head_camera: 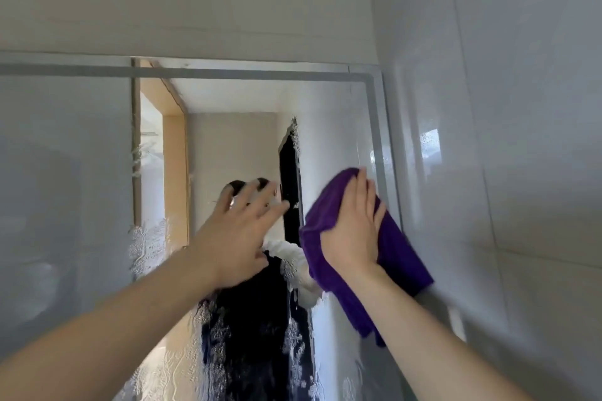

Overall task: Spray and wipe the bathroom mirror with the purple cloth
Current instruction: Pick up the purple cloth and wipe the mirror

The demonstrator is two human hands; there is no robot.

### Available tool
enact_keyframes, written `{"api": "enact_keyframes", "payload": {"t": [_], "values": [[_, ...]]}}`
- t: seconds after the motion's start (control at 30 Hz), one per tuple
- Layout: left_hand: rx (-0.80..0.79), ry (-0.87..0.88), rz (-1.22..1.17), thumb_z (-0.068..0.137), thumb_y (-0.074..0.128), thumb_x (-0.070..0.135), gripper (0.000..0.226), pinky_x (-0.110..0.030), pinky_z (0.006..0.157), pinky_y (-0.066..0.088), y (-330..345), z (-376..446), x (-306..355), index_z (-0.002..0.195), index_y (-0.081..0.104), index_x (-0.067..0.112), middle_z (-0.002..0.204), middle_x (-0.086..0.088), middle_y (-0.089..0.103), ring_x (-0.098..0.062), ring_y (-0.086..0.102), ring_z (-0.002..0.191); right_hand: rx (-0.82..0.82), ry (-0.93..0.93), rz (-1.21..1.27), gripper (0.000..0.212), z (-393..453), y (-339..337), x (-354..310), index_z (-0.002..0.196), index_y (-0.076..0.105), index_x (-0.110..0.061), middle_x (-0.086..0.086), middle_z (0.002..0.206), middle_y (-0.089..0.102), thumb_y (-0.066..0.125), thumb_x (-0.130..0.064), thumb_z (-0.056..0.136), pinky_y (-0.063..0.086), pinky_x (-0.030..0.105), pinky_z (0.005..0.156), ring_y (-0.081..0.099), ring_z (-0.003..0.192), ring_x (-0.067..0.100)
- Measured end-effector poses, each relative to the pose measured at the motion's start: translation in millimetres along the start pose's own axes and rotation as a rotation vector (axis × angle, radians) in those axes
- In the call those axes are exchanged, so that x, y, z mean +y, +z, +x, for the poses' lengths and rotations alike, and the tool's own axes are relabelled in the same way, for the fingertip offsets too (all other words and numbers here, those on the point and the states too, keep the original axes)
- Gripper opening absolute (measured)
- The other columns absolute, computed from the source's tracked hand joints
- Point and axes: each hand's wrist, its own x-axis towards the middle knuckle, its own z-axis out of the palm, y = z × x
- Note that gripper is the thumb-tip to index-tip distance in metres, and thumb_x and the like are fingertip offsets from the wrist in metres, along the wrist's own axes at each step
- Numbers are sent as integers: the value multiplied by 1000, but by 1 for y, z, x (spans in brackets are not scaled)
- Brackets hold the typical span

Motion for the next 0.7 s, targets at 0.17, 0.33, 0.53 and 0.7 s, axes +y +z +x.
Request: {"api": "enact_keyframes", "payload": {"t": [0.17,0.33,0.53,0.7], "values": [[-23,-185,73,55,86,74,154,-77,116,1,-23,41,-20,158,-23,37,165,-6,-34,-43,-27,153,14,-469,-225,74,-22,12,-11,161,21,-16,10,171,11,36,-21,89,16,63,123,15,155,35],[-28,-184,100,58,81,80,154,-78,116,0,-18,39,-22,156,-30,37,162,-7,-43,-43,-32,151,83,-638,-172,78,-60,32,49,142,47,-17,12,142,36,73,0,71,33,70,112,36,132,36],[-33,-194,93,61,83,74,153,-77,117,-2,-18,42,-18,156,-31,35,162,-7,-43,-43,-33,151,232,-199,-5,64,-8,4,71,148,48,-14,18,144,39,59,5,87,46,57,105,44,128,42],[-44,-195,68,63,85,71,154,-77,117,-7,-19,43,-18,155,-34,36,160,-6,-46,-42,-36,150,318,-103,-111,64,73,-21,23,153,43,-13,17,144,47,52,-6,91,38,52,113,45,130,38]]}}
